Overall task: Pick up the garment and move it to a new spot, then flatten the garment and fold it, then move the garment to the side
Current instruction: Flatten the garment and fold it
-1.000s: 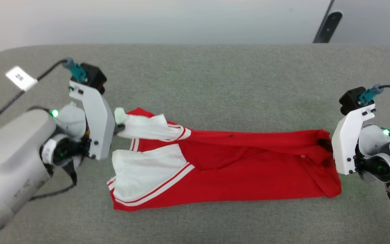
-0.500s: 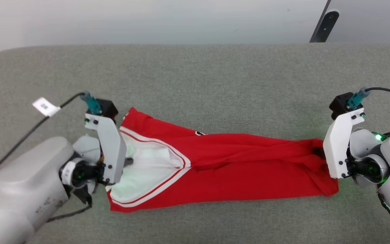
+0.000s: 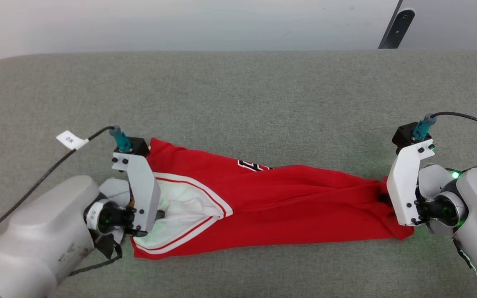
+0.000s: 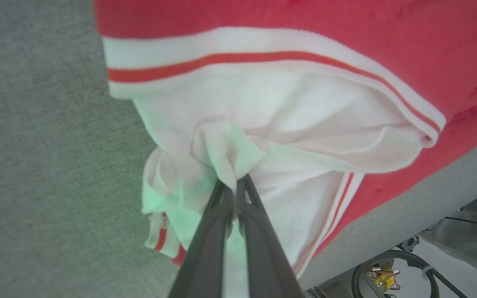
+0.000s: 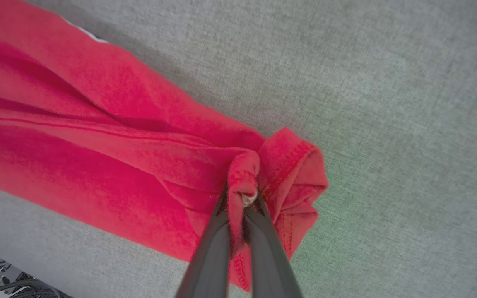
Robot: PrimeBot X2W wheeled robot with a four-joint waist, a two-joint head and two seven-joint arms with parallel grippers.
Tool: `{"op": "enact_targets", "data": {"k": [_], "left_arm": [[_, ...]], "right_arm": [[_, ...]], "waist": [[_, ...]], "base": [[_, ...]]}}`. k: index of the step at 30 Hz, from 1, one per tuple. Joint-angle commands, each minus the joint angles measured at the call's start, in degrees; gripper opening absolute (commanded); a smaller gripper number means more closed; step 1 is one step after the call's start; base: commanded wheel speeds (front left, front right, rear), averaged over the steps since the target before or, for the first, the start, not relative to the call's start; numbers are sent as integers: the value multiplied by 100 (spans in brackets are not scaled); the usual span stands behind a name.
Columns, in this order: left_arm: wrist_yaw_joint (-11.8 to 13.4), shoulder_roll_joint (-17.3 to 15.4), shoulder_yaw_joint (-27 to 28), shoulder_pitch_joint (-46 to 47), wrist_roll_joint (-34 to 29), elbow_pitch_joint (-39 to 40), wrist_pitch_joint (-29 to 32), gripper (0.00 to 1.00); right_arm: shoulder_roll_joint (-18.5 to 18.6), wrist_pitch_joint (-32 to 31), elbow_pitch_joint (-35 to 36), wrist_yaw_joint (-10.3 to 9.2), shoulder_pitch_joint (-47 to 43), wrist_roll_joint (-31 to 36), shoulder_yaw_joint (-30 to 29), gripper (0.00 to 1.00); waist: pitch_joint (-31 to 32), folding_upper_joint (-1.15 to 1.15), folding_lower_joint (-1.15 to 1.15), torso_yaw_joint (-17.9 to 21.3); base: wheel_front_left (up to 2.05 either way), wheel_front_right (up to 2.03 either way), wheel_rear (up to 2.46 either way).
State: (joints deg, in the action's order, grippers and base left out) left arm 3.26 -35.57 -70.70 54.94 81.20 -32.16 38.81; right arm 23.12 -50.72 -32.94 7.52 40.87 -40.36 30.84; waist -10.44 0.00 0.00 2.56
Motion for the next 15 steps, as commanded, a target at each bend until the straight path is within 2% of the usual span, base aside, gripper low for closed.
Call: {"op": "enact_targets", "data": {"k": [1,5,7,13,15], "left_arm": [[-14,14,-21,-45,-4,-30,21,7],[-60,69,-16,-39,10,-94,18,12],[-67,84,-28,-38,-7,-117,38,18],[-76,144,-20,-10,5,-178,60,20],[-53,167,-18,-4,19,-212,85,28]], "right_arm": [[12,-19,13,-7,-90,32,-3,0],[-5,-127,-33,-7,-101,90,-106,0],[-55,-266,-80,-7,-99,99,-168,0],[-226,-496,-305,-7,-134,236,-400,0],[-303,-517,-416,-7,-139,316,-511,0]], "waist": [[-5,0,0,-5],[-35,0,0,-20],[-59,0,0,-24],[-89,0,0,-44],[-83,0,0,-54]], "base": [[0,0,0],[0,0,0],[0,0,0],[0,0,0],[0,0,0]]}}
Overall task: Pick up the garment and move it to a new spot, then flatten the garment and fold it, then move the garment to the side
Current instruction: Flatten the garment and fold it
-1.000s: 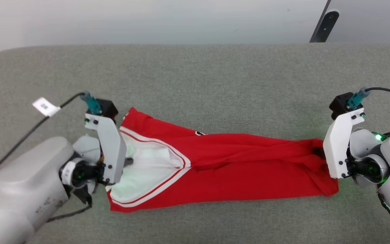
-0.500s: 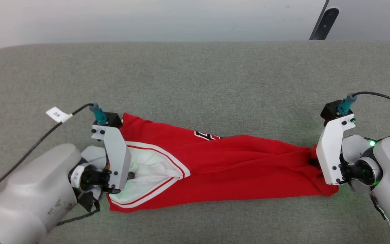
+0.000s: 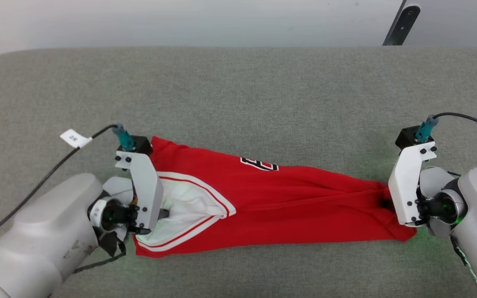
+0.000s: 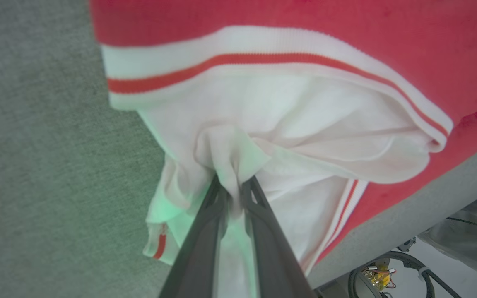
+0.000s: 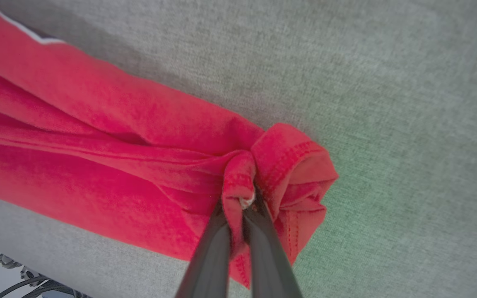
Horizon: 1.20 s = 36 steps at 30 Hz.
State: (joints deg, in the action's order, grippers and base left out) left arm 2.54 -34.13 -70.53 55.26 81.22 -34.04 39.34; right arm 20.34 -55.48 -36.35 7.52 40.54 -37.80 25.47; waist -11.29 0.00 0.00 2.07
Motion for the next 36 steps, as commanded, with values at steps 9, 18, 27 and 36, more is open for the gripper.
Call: {"op": "enact_targets", "data": {"k": [9,18,27,36], "left_arm": [[108,-17,-9,89,-9,-85,136,100],[242,-283,163,198,-13,84,-48,100],[118,-517,422,-51,-244,440,-1187,100],[112,-697,770,-584,-540,731,-2923,100]], "right_arm": [[-240,-73,-425,-7,-204,397,-270,100],[-257,48,-565,-7,-366,607,-590,100],[-216,441,-248,-7,-628,626,-944,100],[-98,1481,655,-7,-1247,372,-1186,100]], "waist": [[200,0,0,-81],[452,0,0,-160],[788,0,0,-239],[1110,0,0,-321]], "base": [[0,0,0],[0,0,0],[0,0,0],[0,0,0]]}}
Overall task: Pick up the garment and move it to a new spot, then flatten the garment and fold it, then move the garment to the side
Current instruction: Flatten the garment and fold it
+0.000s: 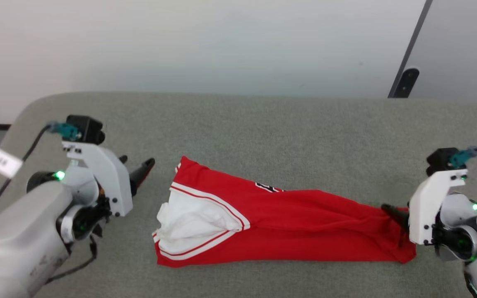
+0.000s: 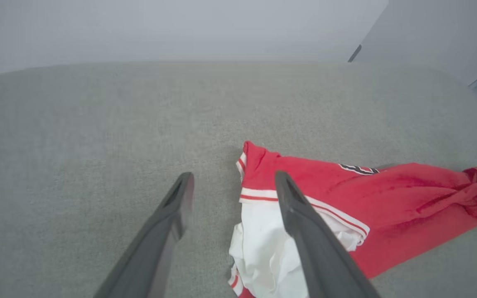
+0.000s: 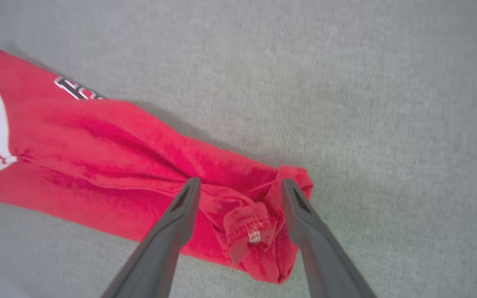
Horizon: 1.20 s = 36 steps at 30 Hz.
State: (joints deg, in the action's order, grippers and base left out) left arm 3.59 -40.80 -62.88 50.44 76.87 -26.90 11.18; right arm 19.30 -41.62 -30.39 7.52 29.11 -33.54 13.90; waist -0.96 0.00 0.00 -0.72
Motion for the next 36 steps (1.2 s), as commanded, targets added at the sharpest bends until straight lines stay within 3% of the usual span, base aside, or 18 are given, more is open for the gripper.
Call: {"op": "enact_targets", "data": {"k": [1,14,19,22,26,36], "left_arm": [[14,-43,33,-169,-136,58,-310,100],[305,-110,370,-1377,-308,569,-2350,100],[519,-129,558,-1729,-569,777,-2594,100],[704,-92,1019,-1998,-1022,1056,-2636,100],[840,221,1952,-2868,-1804,1481,-2625,100],[415,1292,3825,-4449,-3466,1810,-2631,100]], "right_arm": [[39,260,154,-7,-190,-74,-84,100],[289,2665,1515,-6,-1534,-199,121,100],[286,3370,1693,-6,-1888,-129,180,100],[269,3870,1780,-6,-2093,-58,124,100],[163,4264,1767,-6,-2411,-131,4,100],[173,4619,1843,-6,-2645,-144,68,100]], "waist": [[111,0,0,-56],[519,0,0,-281],[631,0,0,-349],[725,0,0,-400],[839,0,0,-450],[983,0,0,-356]], "base": [[0,0,0],[0,0,0],[0,0,0],[0,0,0],[0,0,0],[0,0,0]]}}
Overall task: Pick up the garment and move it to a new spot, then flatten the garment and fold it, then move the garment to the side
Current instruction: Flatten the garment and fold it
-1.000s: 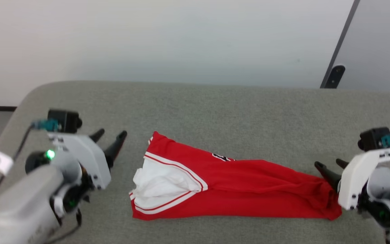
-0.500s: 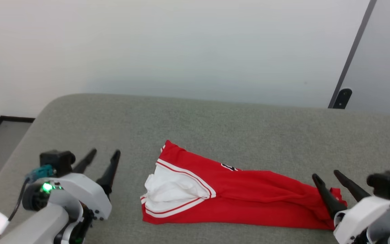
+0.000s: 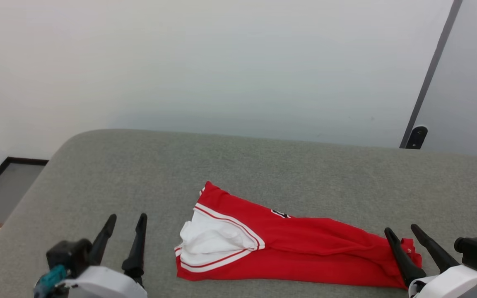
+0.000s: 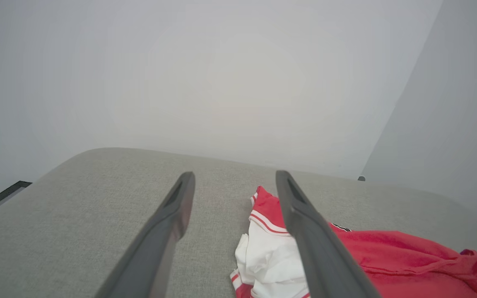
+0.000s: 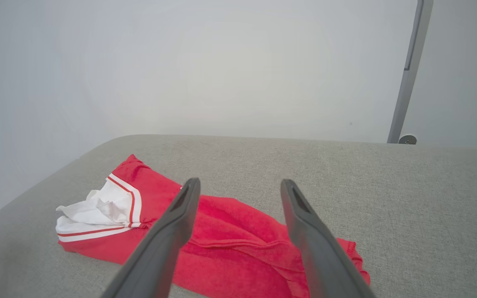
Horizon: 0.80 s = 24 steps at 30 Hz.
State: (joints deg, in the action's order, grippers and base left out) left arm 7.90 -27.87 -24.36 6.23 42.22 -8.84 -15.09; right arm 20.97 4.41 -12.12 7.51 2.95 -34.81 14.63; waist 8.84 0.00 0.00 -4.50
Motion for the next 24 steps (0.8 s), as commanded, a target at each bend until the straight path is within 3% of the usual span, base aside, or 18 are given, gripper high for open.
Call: {"op": "enact_targets", "data": {"k": [1,10,18,24], "left_arm": [[-57,123,141,-108,-116,25,-3,100],[-549,738,988,-548,-1196,-20,-4,100],[-899,979,1489,-436,-1633,-63,-4,100],[-1007,1100,1827,-338,-1772,-160,-4,100]], "right_arm": [[24,37,29,-5,-32,-30,9,100],[159,-9,-179,-5,166,-34,-27,100],[300,-118,-404,-5,374,101,-208,100],[293,-367,-564,-5,540,169,-205,100]], "waist": [[-3,0,0,37],[-175,0,0,327],[-424,0,0,750],[-530,0,0,820]], "base": [[0,0,0],[0,0,0],[0,0,0],[0,0,0]]}}
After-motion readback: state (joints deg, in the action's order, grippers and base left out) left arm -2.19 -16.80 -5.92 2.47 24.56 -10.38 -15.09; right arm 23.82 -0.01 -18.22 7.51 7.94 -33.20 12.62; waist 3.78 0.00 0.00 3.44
